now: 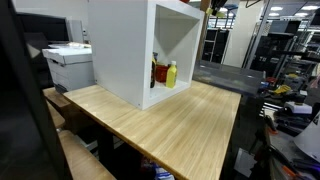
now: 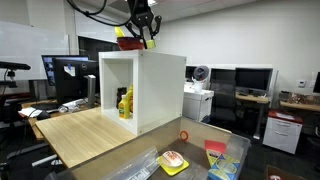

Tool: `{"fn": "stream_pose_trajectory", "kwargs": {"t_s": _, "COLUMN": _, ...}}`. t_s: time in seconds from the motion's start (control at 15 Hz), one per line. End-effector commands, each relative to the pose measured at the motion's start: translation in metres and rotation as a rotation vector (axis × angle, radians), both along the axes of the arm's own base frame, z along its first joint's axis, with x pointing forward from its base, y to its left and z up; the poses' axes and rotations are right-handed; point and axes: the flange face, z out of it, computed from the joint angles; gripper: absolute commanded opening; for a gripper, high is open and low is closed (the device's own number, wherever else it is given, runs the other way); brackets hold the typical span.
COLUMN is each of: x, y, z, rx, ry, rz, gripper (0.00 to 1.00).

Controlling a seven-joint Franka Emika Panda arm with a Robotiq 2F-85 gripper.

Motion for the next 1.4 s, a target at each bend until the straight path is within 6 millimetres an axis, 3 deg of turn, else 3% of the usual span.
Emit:
{"fn": "stream_pose_trajectory", "kwargs": {"t_s": 0.0, "x": -0.002, "y": 0.008, "z": 0.015, "rx": 0.003, "ry": 0.005, "rz": 0.026, "gripper": 0.07}}
{"fn": "stream_pose_trajectory", "kwargs": {"t_s": 1.33, "x": 0.0, "y": 0.064, "z": 0.061, "rx": -0.012, "ry": -0.065, "rz": 0.136, "gripper": 0.07}}
